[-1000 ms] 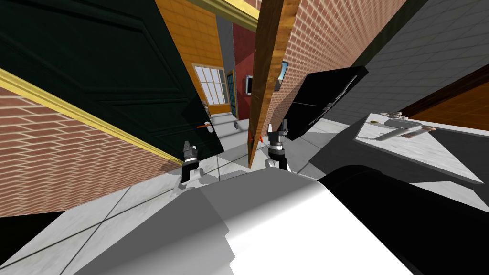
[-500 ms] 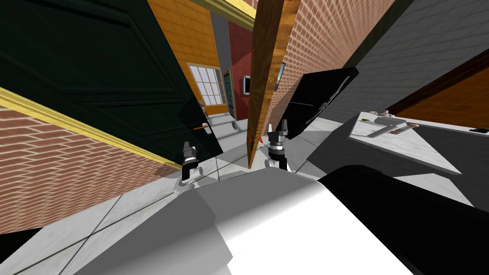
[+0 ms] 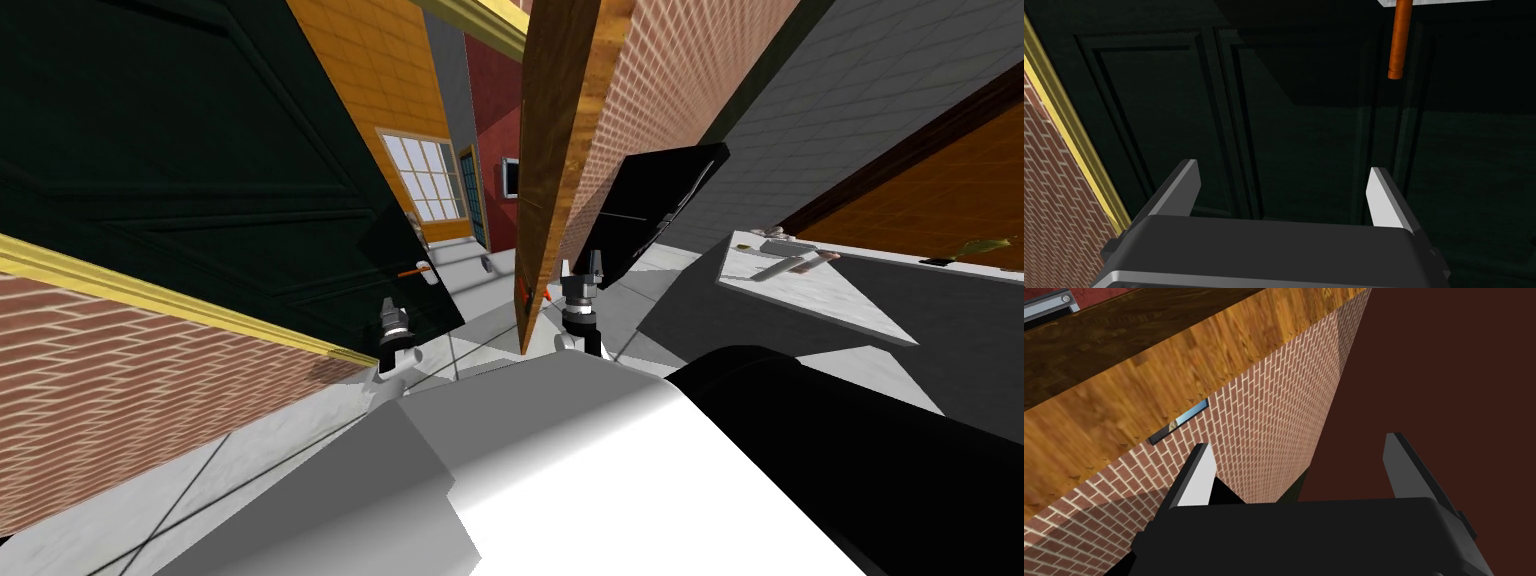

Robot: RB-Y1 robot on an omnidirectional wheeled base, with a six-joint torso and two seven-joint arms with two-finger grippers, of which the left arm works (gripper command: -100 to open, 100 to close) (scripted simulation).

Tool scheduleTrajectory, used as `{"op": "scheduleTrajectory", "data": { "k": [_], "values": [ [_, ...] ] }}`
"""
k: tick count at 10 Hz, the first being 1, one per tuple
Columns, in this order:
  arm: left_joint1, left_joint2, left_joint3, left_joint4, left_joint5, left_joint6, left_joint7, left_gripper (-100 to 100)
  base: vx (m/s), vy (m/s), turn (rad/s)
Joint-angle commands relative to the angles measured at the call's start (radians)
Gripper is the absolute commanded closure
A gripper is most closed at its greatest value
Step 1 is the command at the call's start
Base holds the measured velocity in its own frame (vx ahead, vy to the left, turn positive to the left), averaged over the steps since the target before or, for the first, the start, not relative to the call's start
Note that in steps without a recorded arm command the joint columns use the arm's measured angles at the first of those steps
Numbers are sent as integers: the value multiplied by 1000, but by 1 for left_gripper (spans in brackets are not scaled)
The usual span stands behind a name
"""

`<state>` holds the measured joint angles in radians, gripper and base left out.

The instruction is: Pull the door open

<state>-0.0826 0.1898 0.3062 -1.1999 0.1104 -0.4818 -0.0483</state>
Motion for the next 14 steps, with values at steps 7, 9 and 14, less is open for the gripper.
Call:
{"op": "scheduleTrajectory", "data": {
  "k": [7,9,14],
  "values": [
    [-107,40,59,204,17,-19,-11,-100,40,34,-74],
    [-132,48,73,252,21,-24,-14,-100,40,30,-85],
    [-204,71,111,376,31,-36,-22,-100,46,40,-77]
  ]
}}
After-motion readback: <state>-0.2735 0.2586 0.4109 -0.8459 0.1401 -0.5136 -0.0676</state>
